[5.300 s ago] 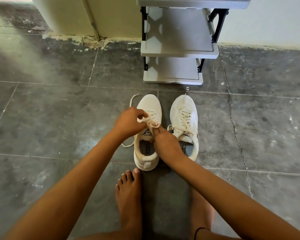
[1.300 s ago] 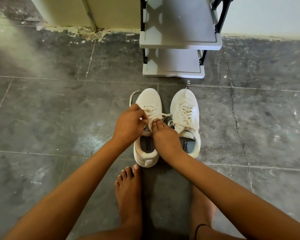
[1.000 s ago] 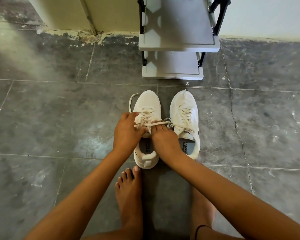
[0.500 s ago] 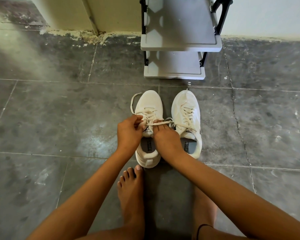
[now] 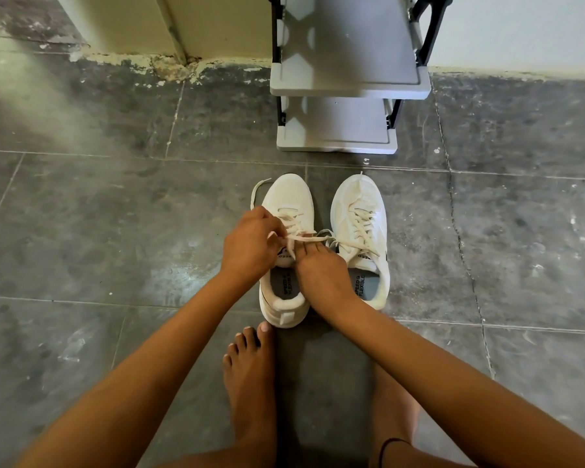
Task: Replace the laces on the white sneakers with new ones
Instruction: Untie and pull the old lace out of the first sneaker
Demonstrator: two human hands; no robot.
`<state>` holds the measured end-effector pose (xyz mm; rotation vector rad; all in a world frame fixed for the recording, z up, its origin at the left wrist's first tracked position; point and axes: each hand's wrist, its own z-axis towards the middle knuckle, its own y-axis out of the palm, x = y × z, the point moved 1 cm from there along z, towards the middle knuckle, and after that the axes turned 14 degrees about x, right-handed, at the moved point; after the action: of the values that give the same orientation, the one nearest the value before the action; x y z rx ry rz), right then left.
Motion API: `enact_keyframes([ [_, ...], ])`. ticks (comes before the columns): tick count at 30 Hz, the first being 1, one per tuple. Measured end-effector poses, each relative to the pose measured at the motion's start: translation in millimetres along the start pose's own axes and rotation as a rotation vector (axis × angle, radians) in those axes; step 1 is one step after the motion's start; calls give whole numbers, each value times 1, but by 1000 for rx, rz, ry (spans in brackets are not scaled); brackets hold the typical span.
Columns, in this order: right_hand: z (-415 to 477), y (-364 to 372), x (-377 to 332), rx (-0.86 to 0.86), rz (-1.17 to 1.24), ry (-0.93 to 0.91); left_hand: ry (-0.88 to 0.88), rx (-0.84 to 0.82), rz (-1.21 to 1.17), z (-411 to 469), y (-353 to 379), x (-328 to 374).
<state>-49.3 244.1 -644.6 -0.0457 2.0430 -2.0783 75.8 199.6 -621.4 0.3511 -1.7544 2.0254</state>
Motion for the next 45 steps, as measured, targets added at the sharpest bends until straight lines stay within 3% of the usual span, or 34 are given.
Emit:
enact_keyframes([
  [3,1,1,-1,-2,6,-5,-226,51,-433,1,-19,3],
  [5,2,1,-2,-7,14,-3,-264,130,-610,12,-33,14],
  [10,3,-1,3,-9,57,1,-355,237,-426,38,-44,13],
  [12,1,-2,5,3,113,18,-381,140,-279,31,-40,1],
  [15,0,-7,10,74,205,89,-273,-137,-48,11,-30,-9],
  [17,2,-13,13,145,235,121,-194,-236,25,0,-24,-9],
  [22,10,-23,7,124,252,30,-90,-140,80,-8,-18,-6],
  [27,16,-24,4,41,225,83,-76,-140,110,-7,-16,-9],
  [29,25,-23,5,12,345,210,-65,-141,125,-7,-14,-7],
  [34,41,-22,-2,-78,926,560,-2,-138,198,-9,-8,-5],
  [36,37,-22,1,-69,845,509,10,-145,204,-8,-7,-6],
  [40,30,-28,13,113,229,76,32,-169,202,-5,-8,-4],
  [45,27,-28,5,243,-39,-137,88,-136,263,-3,-8,-3],
])
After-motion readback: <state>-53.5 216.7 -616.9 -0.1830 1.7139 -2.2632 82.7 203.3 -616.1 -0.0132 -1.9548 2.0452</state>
